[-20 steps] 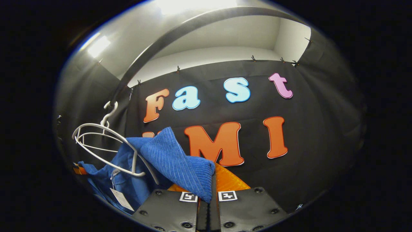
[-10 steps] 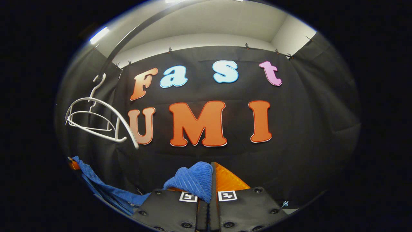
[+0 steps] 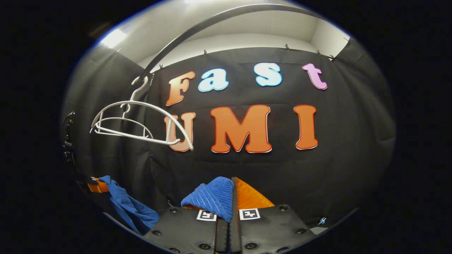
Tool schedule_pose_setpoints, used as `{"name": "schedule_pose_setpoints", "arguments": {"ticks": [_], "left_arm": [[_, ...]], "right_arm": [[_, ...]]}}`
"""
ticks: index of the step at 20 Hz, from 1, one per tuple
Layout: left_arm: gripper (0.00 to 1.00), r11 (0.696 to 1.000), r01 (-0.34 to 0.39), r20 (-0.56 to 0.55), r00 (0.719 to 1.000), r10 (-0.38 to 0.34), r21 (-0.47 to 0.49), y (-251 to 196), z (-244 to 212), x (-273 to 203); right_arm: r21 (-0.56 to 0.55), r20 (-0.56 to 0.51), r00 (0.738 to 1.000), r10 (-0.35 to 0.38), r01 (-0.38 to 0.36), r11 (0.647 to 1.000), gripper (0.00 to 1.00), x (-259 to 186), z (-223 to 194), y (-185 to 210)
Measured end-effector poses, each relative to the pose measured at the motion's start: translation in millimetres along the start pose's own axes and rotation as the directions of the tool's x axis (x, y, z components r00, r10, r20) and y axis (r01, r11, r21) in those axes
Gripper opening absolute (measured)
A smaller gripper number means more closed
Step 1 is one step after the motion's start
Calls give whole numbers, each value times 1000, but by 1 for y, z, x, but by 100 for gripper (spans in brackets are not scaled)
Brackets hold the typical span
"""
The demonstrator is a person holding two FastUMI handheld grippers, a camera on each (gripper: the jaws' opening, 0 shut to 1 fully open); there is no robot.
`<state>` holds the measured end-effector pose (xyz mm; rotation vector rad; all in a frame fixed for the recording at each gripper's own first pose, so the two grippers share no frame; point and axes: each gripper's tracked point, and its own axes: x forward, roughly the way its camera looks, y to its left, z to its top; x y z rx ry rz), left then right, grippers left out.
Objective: Grasp the clothes on the hanger with both hands and then place them into the laundry hamper below.
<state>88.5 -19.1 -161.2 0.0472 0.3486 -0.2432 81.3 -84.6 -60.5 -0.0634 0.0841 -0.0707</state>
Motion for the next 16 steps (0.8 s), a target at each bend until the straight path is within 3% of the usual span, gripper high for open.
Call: {"name": "schedule_pose_setpoints", "arguments": {"ticks": [3, 8, 13, 16], "left_arm": [[1, 1000, 9, -40, 999, -10, -30, -3, -20, 5], [1, 993, -6, -146, 989, -11, -115, -20, -77, 16], [1, 982, 18, -267, 961, -68, -186, -45, -131, 29], [1, 979, 53, -351, 929, -121, -197, -61, -165, 30]], "right_arm": [[27, -73, 995, 71, -69, 997, 14, 0, -34, 34], [86, -213, 963, 165, -149, 985, 14, -3, -98, 80], [80, -365, 904, 222, -207, 975, 14, -4, -166, 107], [111, -451, 857, 250, -224, 968, 14, -7, -204, 118]]}}
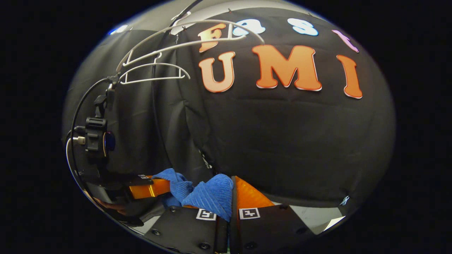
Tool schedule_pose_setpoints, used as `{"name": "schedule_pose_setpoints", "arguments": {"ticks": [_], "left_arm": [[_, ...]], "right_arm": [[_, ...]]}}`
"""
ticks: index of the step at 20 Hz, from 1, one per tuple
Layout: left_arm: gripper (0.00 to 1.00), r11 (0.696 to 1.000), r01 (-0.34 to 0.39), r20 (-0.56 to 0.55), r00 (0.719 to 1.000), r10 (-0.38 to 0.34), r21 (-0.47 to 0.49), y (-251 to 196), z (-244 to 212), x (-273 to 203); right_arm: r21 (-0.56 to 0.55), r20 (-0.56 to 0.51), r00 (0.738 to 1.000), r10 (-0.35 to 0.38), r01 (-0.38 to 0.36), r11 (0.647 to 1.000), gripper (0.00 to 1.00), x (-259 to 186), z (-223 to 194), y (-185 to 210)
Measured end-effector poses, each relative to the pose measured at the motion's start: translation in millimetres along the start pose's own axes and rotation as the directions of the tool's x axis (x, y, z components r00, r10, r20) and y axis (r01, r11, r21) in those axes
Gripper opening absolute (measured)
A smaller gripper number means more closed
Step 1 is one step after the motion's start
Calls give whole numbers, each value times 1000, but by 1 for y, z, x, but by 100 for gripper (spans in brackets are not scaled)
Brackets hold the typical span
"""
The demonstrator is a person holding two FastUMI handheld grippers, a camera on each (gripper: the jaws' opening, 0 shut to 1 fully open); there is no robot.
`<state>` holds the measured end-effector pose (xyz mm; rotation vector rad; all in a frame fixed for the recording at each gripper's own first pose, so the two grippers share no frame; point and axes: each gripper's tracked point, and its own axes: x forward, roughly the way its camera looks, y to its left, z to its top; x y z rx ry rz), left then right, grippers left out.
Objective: Grasp the clothes on the hanger with both hands and then place them into the laundry hamper below.
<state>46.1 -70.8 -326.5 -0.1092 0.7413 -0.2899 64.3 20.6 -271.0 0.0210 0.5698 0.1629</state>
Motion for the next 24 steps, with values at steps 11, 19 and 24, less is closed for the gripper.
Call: {"name": "schedule_pose_setpoints", "arguments": {"ticks": [11, 19, 24], "left_arm": [[7, 999, -21, -485, 874, 30, 24, 6, -176, 28], [23, 998, -49, -664, 745, 63, 40, 27, -243, 3], [72, 988, -108, -685, 712, 156, 113, 48, -259, -4]], "right_arm": [[131, -496, 867, -42, 123, 984, 15, 47, -203, -16], [165, -595, 803, -28, 156, 974, 22, 33, -224, -8], [146, -625, 780, -29, 154, 977, 87, 25, -244, -13]]}}
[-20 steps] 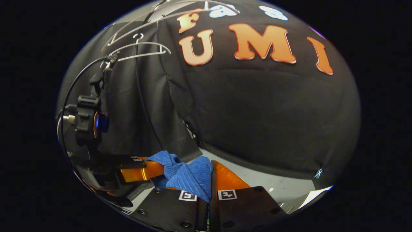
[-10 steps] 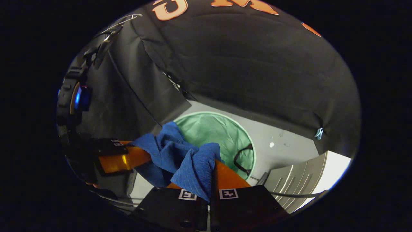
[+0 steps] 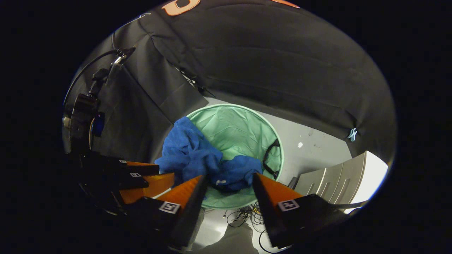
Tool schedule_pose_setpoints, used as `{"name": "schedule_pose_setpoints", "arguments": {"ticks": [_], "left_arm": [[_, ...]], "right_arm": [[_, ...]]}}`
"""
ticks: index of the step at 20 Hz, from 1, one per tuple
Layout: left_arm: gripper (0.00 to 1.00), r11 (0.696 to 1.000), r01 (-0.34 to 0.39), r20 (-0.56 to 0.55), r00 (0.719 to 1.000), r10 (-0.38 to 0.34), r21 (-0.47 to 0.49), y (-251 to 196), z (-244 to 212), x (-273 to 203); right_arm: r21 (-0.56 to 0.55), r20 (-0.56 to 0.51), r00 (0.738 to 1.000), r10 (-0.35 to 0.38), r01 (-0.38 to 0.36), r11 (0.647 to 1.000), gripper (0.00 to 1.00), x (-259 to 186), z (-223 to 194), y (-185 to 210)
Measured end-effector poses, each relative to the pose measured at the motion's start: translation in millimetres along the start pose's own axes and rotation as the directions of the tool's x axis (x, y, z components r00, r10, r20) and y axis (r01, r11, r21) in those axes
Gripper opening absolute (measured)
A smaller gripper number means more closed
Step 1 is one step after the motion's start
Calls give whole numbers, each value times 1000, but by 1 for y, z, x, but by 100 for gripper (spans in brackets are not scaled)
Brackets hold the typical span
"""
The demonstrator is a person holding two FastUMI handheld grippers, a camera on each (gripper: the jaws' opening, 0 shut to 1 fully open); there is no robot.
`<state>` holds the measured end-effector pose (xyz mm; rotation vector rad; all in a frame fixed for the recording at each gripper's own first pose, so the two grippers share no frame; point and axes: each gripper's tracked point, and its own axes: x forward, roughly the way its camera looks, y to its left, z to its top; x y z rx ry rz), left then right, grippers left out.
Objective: Grasp the clothes on the hanger with both hands and then place them into the laundry hamper below.
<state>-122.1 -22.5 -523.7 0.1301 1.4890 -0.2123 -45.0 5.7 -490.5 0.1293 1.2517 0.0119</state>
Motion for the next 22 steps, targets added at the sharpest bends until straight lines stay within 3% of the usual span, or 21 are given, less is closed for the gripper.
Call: {"name": "schedule_pose_setpoints", "arguments": {"ticks": [1, 2, 3, 8, 16, 22], "left_arm": [[86, 1000, -18, -1, 1000, 18, -3, 3, 1, 4], [100, 1000, -25, -7, 1000, 25, -13, 2, -6, -2], [99, 999, -39, -5, 999, 39, -23, 5, -6, -2], [97, 999, -14, 48, 999, 16, -41, 7, -2, -3], [97, 999, 10, 166, 986, -4, -36, 6, 17, -26], [97, 1000, -19, 340, 940, 15, 8, 7, 60, -73]], "right_arm": [[3, -13, 1000, -6, 6, 1000, 100, 1, -5, -3], [4, -22, 1000, -12, 12, 1000, 93, 5, -10, -5], [4, -31, 999, -16, 17, 1000, 100, 7, -15, -8], [9, -40, 999, -21, 21, 1000, 100, 4, -25, -9], [-8, 25, 999, -29, 29, 1000, 100, -20, -10, -7], [-3, 172, 985, -26, 27, 1000, 100, -66, 38, 7]]}}
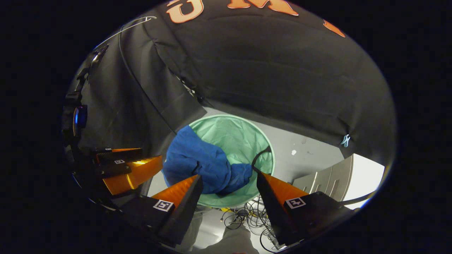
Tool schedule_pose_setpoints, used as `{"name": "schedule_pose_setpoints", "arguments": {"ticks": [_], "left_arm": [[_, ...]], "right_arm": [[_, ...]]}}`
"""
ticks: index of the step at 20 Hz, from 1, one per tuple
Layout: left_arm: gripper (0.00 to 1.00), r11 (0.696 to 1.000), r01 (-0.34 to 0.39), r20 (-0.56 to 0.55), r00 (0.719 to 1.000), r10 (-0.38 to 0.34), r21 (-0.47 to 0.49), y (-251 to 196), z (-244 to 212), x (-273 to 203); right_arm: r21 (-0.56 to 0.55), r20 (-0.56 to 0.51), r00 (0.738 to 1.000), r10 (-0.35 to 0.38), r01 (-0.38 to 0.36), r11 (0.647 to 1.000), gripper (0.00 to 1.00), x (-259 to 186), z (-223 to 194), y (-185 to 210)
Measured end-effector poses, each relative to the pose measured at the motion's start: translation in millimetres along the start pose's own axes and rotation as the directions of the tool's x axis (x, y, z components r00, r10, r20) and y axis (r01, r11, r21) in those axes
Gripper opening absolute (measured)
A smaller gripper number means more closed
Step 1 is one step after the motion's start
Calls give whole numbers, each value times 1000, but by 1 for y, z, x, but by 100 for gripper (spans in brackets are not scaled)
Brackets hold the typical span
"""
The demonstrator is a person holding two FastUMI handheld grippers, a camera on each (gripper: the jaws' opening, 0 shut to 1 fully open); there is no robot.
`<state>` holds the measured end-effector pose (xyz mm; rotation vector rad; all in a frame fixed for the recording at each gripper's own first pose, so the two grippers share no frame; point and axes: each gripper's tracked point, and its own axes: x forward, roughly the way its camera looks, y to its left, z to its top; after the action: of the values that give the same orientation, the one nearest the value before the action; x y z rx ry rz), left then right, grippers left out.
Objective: Grasp the clothes on the hanger with both hands and then place them into the laundry hamper below.
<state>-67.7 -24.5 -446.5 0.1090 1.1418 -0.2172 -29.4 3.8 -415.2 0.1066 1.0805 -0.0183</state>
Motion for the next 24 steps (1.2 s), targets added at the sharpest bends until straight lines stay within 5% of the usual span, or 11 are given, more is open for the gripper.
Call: {"name": "schedule_pose_setpoints", "arguments": {"ticks": [7, 8, 12, 13, 20, 24], "left_arm": [[97, 999, -14, 195, 980, 24, -50, 10, 70, -50], [96, 998, -13, 220, 975, 27, -64, 9, 79, -58], [97, 997, -15, 339, 940, 39, -74, 9, 119, -101], [97, 998, -16, 374, 927, 39, -66, 9, 130, -116], [96, 998, -33, 596, 800, 61, -57, 17, 189, -220], [95, 998, -14, 728, 684, 54, -60, 11, 226, -274]], "right_arm": [[-24, 208, 978, 19, -14, 1000, 92, -60, 74, 15], [-28, 238, 971, 24, -18, 999, 99, -72, 84, 18], [-45, 363, 931, 36, -21, 999, 92, -117, 130, 26], [-47, 397, 917, 40, -23, 999, 99, -132, 142, 28], [-61, 613, 788, 52, -18, 998, 99, -230, 211, 29], [-72, 692, 720, 58, -10, 997, 99, -280, 236, 26]]}}
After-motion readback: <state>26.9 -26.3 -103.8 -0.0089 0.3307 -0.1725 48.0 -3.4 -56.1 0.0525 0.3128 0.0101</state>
